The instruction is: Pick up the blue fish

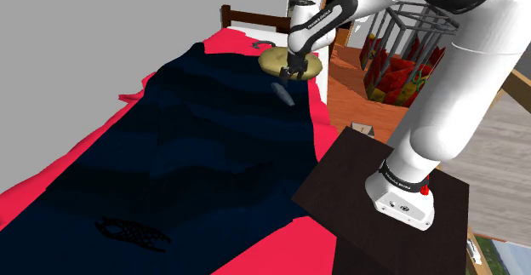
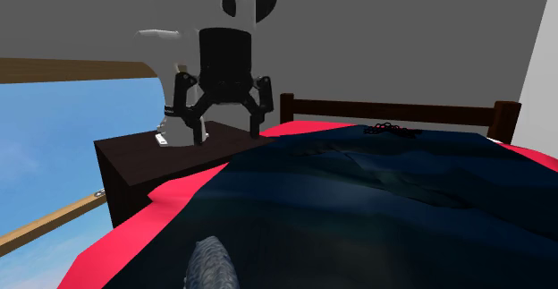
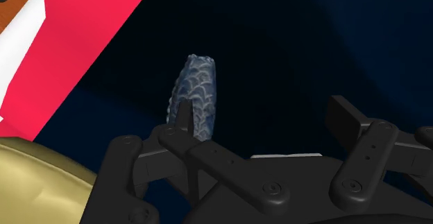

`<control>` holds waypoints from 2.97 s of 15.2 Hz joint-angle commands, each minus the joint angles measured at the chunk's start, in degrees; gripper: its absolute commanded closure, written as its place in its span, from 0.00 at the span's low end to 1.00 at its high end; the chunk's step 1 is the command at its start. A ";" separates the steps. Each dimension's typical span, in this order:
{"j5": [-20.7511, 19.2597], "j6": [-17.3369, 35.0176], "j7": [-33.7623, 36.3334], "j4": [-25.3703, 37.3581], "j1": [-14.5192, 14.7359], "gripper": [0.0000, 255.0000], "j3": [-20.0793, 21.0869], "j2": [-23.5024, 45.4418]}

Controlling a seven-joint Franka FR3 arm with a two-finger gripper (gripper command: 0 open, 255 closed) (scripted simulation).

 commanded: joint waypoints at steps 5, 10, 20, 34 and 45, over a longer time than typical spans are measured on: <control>2.14 5.07 -0.43 9.52 -2.08 0.00 -0.54 12.83; 3.81 6.85 -0.44 19.68 -4.29 0.00 -0.53 23.34; 5.10 10.29 -0.27 27.13 -6.10 0.00 0.08 33.44; 5.00 9.67 -0.27 26.89 -6.00 1.00 -0.04 32.56; 4.19 4.31 -0.24 25.98 -5.28 1.00 -0.91 26.27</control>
